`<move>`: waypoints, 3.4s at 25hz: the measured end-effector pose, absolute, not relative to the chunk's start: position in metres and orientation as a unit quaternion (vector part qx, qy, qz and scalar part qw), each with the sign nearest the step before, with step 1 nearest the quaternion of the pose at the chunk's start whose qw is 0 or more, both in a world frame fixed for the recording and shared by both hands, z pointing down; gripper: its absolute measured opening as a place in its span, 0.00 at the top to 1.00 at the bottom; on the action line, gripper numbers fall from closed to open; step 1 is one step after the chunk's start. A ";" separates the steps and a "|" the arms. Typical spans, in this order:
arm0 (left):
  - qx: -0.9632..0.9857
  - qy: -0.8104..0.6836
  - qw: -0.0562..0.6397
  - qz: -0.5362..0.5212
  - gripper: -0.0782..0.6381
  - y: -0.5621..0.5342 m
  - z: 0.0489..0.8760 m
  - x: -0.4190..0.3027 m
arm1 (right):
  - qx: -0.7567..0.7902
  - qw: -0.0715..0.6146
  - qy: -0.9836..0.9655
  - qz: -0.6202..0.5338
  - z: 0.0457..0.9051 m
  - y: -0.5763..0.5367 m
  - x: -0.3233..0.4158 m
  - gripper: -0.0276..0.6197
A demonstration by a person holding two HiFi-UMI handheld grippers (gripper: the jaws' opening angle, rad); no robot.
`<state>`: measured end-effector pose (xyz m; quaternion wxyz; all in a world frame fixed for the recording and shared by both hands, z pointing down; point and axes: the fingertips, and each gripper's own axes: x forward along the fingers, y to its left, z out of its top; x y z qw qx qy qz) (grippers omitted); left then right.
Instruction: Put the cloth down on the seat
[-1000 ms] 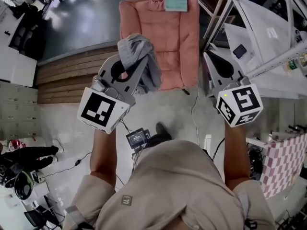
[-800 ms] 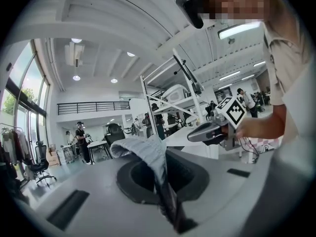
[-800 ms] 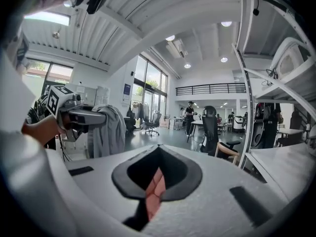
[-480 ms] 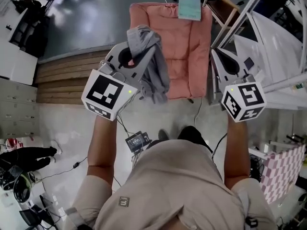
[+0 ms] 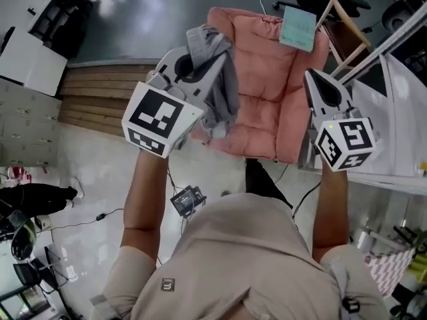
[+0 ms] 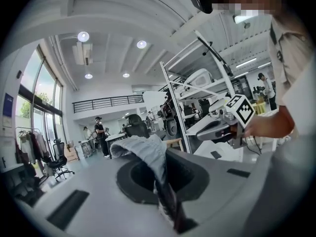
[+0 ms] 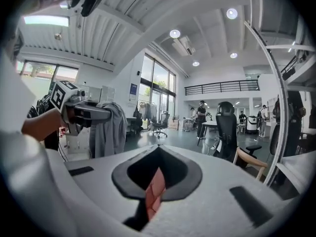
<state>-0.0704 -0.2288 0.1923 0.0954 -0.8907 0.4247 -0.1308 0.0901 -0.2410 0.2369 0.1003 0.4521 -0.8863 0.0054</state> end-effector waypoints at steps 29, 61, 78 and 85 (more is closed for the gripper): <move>-0.840 0.482 -0.067 -0.238 0.86 -0.578 0.468 -0.165 | 0.407 0.199 -0.889 0.066 0.436 -0.539 0.024 0.97; -0.777 0.550 -0.182 -0.245 0.49 -0.620 0.614 -0.221 | 0.348 0.227 -0.903 0.105 0.533 -0.544 -0.007 0.97; -0.788 0.562 -0.090 -0.236 0.49 -0.492 0.433 -0.250 | 0.335 0.178 -0.925 0.025 0.383 -0.442 -0.055 0.97; -0.812 0.559 0.006 -0.171 0.55 -0.410 0.304 -0.215 | 0.335 0.143 -0.931 -0.015 0.312 -0.384 -0.054 0.97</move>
